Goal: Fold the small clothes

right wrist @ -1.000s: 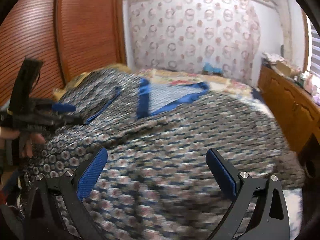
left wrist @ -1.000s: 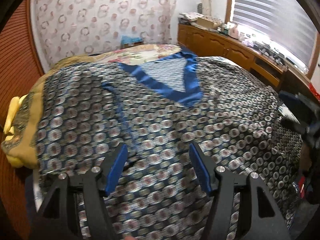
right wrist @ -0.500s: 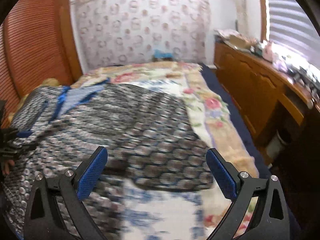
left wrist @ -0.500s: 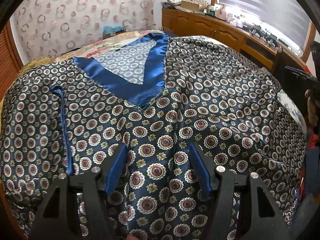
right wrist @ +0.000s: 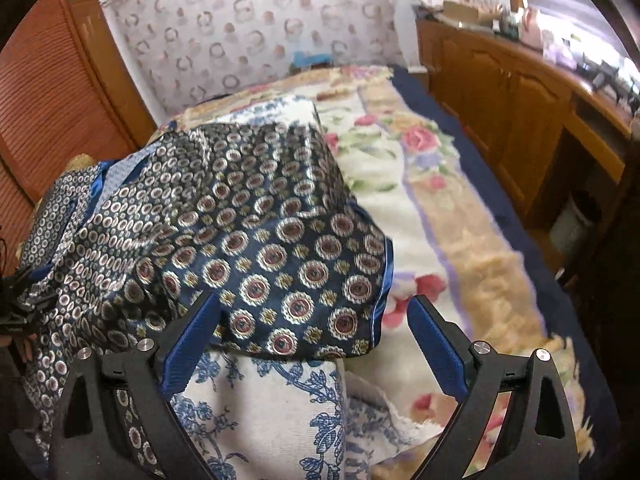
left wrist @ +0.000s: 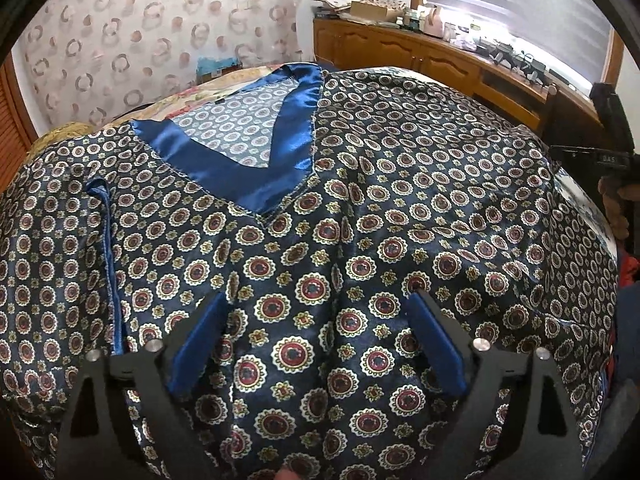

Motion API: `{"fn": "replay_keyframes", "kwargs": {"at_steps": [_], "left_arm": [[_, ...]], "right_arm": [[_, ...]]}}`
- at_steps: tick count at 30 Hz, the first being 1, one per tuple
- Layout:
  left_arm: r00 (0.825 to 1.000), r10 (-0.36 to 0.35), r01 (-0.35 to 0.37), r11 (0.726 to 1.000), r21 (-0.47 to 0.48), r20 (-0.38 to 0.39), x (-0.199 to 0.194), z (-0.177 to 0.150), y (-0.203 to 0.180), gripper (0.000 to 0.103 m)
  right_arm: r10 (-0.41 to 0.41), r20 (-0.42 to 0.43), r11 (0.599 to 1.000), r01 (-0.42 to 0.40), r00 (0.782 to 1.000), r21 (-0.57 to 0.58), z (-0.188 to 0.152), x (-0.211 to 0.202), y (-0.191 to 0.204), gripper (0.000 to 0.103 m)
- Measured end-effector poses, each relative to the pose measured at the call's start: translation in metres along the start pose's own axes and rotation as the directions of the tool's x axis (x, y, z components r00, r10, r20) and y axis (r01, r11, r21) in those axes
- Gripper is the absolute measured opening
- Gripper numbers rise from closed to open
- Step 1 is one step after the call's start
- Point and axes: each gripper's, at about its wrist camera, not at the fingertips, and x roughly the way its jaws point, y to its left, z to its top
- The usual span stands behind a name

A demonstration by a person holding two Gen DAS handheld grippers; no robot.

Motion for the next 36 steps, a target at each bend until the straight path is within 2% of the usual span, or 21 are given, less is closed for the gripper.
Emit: {"fn": "replay_keyframes", "kwargs": {"at_steps": [5, 8, 10, 12, 13, 14, 16, 18, 21, 24, 27, 29, 31, 32, 33, 36], "left_arm": [[1.000, 0.008, -0.008, 1.000, 0.002, -0.003, 0.000, 0.000, -0.002, 0.095], [1.000, 0.011, -0.011, 1.000, -0.003, -0.004, 0.001, 0.000, -0.001, 0.096], [1.000, 0.016, -0.016, 1.000, -0.007, -0.004, 0.001, 0.000, -0.001, 0.096], [1.000, 0.014, -0.014, 1.000, -0.009, -0.004, 0.001, -0.001, -0.001, 0.097], [1.000, 0.015, -0.015, 1.000, -0.010, -0.006, 0.002, -0.001, 0.000, 0.098], [1.000, 0.018, -0.018, 1.000, -0.011, -0.008, 0.002, -0.001, 0.000, 0.101], [1.000, 0.022, -0.022, 1.000, -0.018, -0.011, 0.003, -0.001, 0.001, 0.102], [1.000, 0.020, -0.021, 1.000, -0.019, -0.011, 0.003, -0.001, 0.001, 0.102], [1.000, 0.019, -0.019, 1.000, -0.018, -0.011, 0.004, 0.000, 0.002, 0.102], [1.000, 0.019, -0.020, 1.000, -0.018, -0.011, 0.004, 0.000, 0.002, 0.102], [1.000, 0.019, -0.019, 1.000, -0.019, -0.011, 0.004, 0.000, 0.002, 0.102], [1.000, 0.019, -0.019, 1.000, -0.019, -0.011, 0.004, 0.000, 0.002, 0.103], [1.000, 0.022, -0.022, 1.000, -0.020, -0.013, 0.005, 0.001, 0.003, 0.103], [1.000, 0.023, -0.023, 0.999, -0.021, -0.013, 0.005, 0.001, 0.003, 0.103], [1.000, 0.024, -0.024, 0.999, -0.022, -0.013, 0.005, 0.001, 0.003, 0.103], [1.000, 0.023, -0.023, 0.999, -0.023, -0.012, 0.005, 0.001, 0.003, 0.103]], "right_arm": [[0.032, -0.032, 0.999, -0.031, 0.999, 0.020, -0.003, 0.005, -0.008, 0.088], [0.053, -0.044, 0.998, -0.052, 0.998, 0.022, -0.004, 0.006, -0.009, 0.081], [0.082, -0.043, 0.996, -0.080, 0.996, 0.026, -0.003, 0.004, -0.009, 0.072], [0.084, -0.037, 0.996, -0.084, 0.996, 0.013, -0.002, 0.001, -0.006, 0.053], [0.070, -0.031, 0.998, -0.070, 0.997, -0.006, -0.001, -0.001, -0.002, 0.047], [0.043, -0.025, 0.998, -0.045, 0.999, -0.051, 0.001, -0.006, 0.006, 0.033], [-0.034, -0.016, 0.992, 0.032, 0.999, -0.121, 0.002, -0.008, 0.020, 0.026], [-0.103, 0.010, 0.977, 0.103, 0.995, -0.189, 0.002, -0.011, 0.033, 0.005], [-0.129, 0.071, 0.963, 0.142, 0.989, -0.227, 0.008, -0.022, 0.048, 0.003], [-0.114, 0.143, 0.957, 0.147, 0.983, -0.250, 0.021, -0.035, 0.065, 0.002], [-0.046, 0.209, 0.953, 0.106, 0.977, -0.284, 0.032, -0.048, 0.091, 0.002], [0.042, 0.225, 0.941, 0.038, 0.973, -0.337, 0.034, -0.056, 0.117, 0.002], [0.067, 0.208, 0.926, 0.016, 0.976, -0.376, 0.032, -0.055, 0.142, 0.002], [0.129, 0.176, 0.917, -0.050, 0.976, -0.395, 0.027, -0.055, 0.156, 0.002], [0.160, 0.158, 0.908, -0.083, 0.974, -0.410, 0.022, -0.055, 0.165, 0.002], [0.185, 0.090, 0.876, -0.123, 0.979, -0.466, -0.002, -0.045, 0.188, 0.002]]}}
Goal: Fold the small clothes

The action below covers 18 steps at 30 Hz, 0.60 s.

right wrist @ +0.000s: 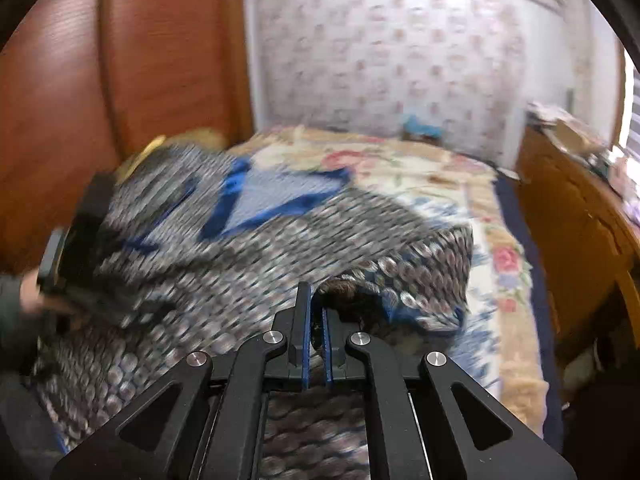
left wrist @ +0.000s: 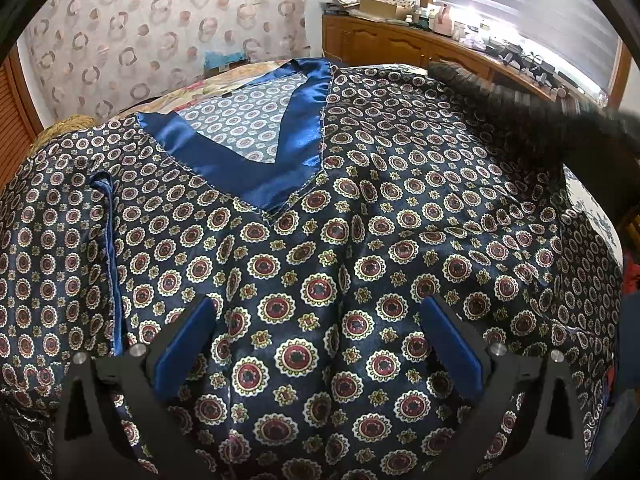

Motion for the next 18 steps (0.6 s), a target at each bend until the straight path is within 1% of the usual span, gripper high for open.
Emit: {"fn": "replay_keyframes", "kwargs": {"at_steps": [1, 2, 4, 5, 6, 9, 10, 13, 15, 18], "left_arm": [[1.000, 0.000, 0.000, 1.000, 0.000, 0.000, 0.000, 0.000, 0.000, 0.103], [1.000, 0.000, 0.000, 1.000, 0.000, 0.000, 0.000, 0.000, 0.000, 0.103], [1.000, -0.001, 0.001, 1.000, 0.000, 0.000, 0.000, 0.000, 0.000, 0.103], [1.000, -0.001, 0.001, 1.000, 0.000, 0.000, 0.000, 0.000, 0.000, 0.103], [1.000, -0.001, 0.001, 1.000, 0.001, 0.000, 0.000, 0.000, 0.000, 0.103], [1.000, -0.011, 0.011, 1.000, 0.000, 0.005, -0.003, -0.002, 0.001, 0.103], [1.000, -0.022, 0.022, 1.000, -0.010, 0.018, -0.006, -0.002, 0.002, 0.103], [0.994, -0.029, 0.036, 0.997, -0.065, 0.109, -0.026, -0.006, 0.010, 0.103], [0.983, -0.013, 0.034, 0.993, -0.109, 0.184, -0.049, -0.008, 0.014, 0.103], [0.962, 0.018, 0.020, 0.990, -0.137, 0.271, -0.080, -0.009, 0.015, 0.103]], "right_arm": [[0.012, -0.020, 1.000, -0.012, 1.000, -0.003, -0.005, 0.004, 0.003, 0.002], [0.002, -0.045, 1.000, -0.003, 0.999, -0.008, -0.012, 0.009, 0.005, 0.003], [-0.012, -0.070, 1.000, 0.011, 0.997, -0.014, -0.020, 0.014, 0.005, 0.015], [-0.017, -0.073, 1.000, 0.016, 0.997, -0.008, -0.022, 0.013, 0.003, 0.033], [-0.020, -0.070, 1.000, 0.020, 0.997, 0.002, -0.023, 0.013, -0.002, 0.045], [-0.013, -0.043, 0.999, 0.015, 0.999, 0.044, -0.025, 0.006, -0.017, 0.049], [-0.004, -0.035, 0.998, 0.006, 0.999, 0.064, -0.024, 0.003, -0.023, 0.049], [0.007, -0.014, 0.996, -0.006, 1.000, 0.086, -0.023, -0.007, -0.026, 0.050], [0.002, -0.006, 0.995, -0.001, 1.000, 0.096, -0.021, -0.012, -0.030, 0.050], [-0.006, -0.022, 0.996, 0.008, 1.000, 0.091, -0.021, -0.019, -0.029, 0.052]]}}
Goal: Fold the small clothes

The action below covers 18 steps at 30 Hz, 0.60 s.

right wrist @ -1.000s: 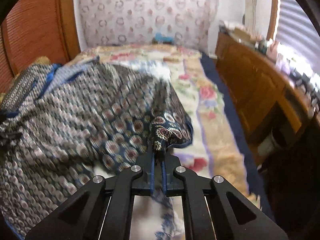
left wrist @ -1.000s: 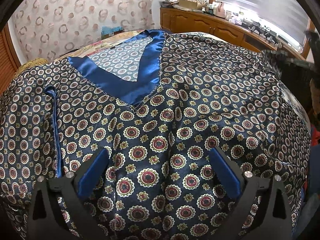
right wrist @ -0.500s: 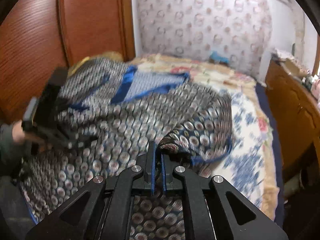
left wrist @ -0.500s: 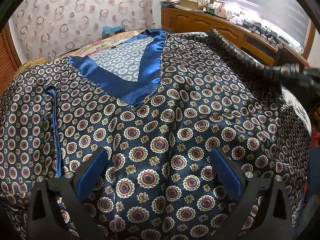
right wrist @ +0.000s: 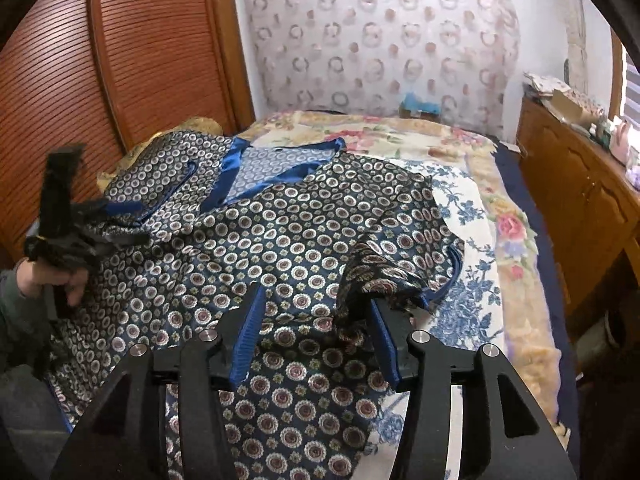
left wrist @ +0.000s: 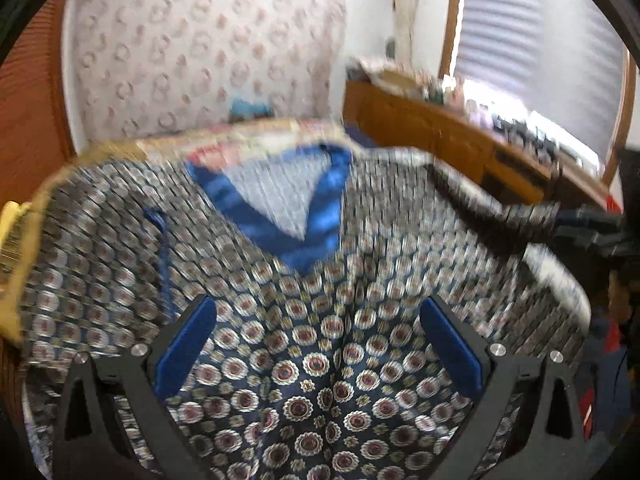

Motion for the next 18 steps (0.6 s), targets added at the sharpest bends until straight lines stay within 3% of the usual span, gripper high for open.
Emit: {"fn": "replay_keyframes", "kwargs": {"at_steps": [4, 9, 12, 18], "left_arm": [[0.997, 0.023, -0.023, 1.000, -0.010, 0.078, -0.033, 0.010, -0.003, 0.103], [0.994, -0.001, 0.003, 1.000, -0.012, 0.113, -0.047, 0.018, -0.014, 0.103], [0.993, -0.023, 0.024, 1.000, -0.007, 0.118, -0.047, 0.021, -0.023, 0.103], [0.993, -0.035, 0.032, 0.999, 0.029, 0.112, -0.048, 0.020, -0.039, 0.103]], "right_arm": [[-0.027, -0.012, 1.000, 0.027, 1.000, 0.008, -0.005, -0.012, -0.004, 0.052], [-0.082, -0.004, 0.995, 0.082, 0.997, 0.050, -0.005, -0.020, -0.025, 0.055], [-0.100, -0.009, 0.990, 0.100, 0.995, 0.097, -0.001, -0.007, -0.044, 0.055], [-0.104, -0.096, 0.971, 0.122, 0.990, 0.203, 0.003, 0.043, -0.084, 0.053]]}}
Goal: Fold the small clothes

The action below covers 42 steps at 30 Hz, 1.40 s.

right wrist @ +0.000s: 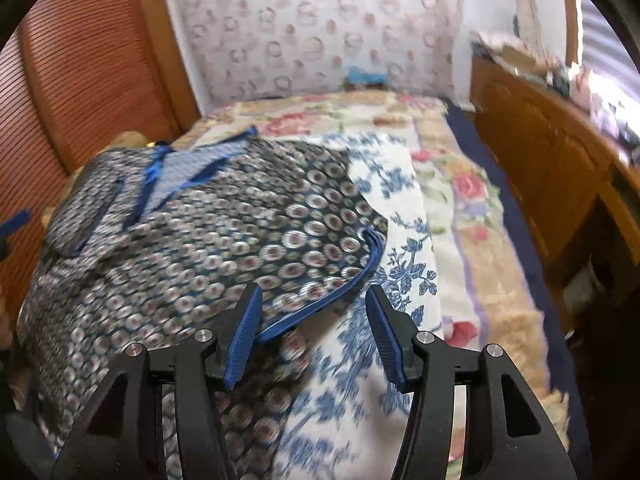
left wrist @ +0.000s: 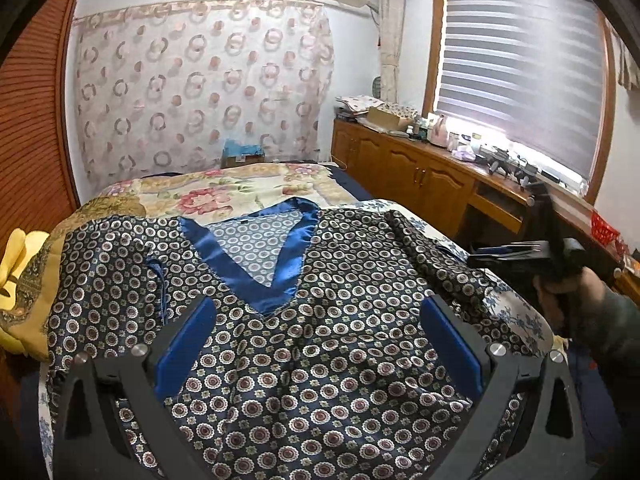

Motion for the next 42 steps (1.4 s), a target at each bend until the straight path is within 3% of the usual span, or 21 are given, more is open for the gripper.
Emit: {"fn": "replay_keyframes", "kwargs": {"at_steps": [8, 10, 12, 17, 21, 25, 30, 36, 40, 42], "left_arm": [[1.000, -0.006, 0.006, 1.000, 0.022, 0.011, -0.006, -0.001, -0.005, 0.103], [1.000, -0.003, 0.003, 1.000, 0.013, 0.004, -0.004, -0.002, -0.002, 0.103], [1.000, 0.001, -0.001, 1.000, 0.002, -0.003, -0.003, -0.004, 0.002, 0.103], [1.000, 0.007, -0.007, 1.000, -0.021, 0.003, -0.004, -0.008, 0.009, 0.103], [1.000, 0.010, -0.010, 0.999, -0.050, 0.002, -0.002, -0.009, 0.015, 0.103], [1.000, 0.016, -0.016, 0.998, -0.062, 0.000, -0.002, -0.012, 0.020, 0.103], [1.000, 0.024, -0.023, 0.997, -0.073, 0.005, -0.004, -0.012, 0.024, 0.103], [0.999, 0.037, -0.036, 0.995, -0.092, 0.008, -0.007, -0.013, 0.033, 0.103], [0.999, 0.041, -0.040, 0.993, -0.108, 0.007, -0.008, -0.013, 0.040, 0.103], [0.999, 0.044, -0.043, 0.993, -0.111, 0.005, -0.008, -0.014, 0.042, 0.103]], "right_arm": [[-0.024, -0.056, 0.999, 0.025, 0.998, 0.024, 0.007, 0.037, -0.013, 0.039], [-0.038, -0.057, 0.999, 0.039, 0.998, 0.017, 0.009, 0.039, -0.011, 0.032], [-0.031, -0.067, 0.999, 0.032, 0.997, 0.013, 0.013, 0.042, -0.009, 0.008], [0.035, -0.038, 0.999, -0.035, 0.999, 0.001, 0.020, 0.038, 0.001, 0.001], [0.122, 0.004, 0.993, -0.122, 0.993, -0.005, 0.026, 0.024, 0.021, 0.001], [0.172, 0.033, 0.982, -0.168, 0.985, -0.085, 0.035, 0.009, 0.057, 0.001], [0.179, 0.043, 0.969, -0.168, 0.983, -0.181, 0.042, 0.003, 0.093, 0.001], [0.147, 0.064, 0.970, -0.131, 0.987, -0.202, 0.046, 0.007, 0.102, 0.002], [0.123, 0.069, 0.979, -0.110, 0.990, -0.173, 0.045, 0.007, 0.090, 0.018], [0.096, 0.055, 0.984, -0.087, 0.994, -0.157, 0.045, 0.012, 0.084, 0.034]]}}
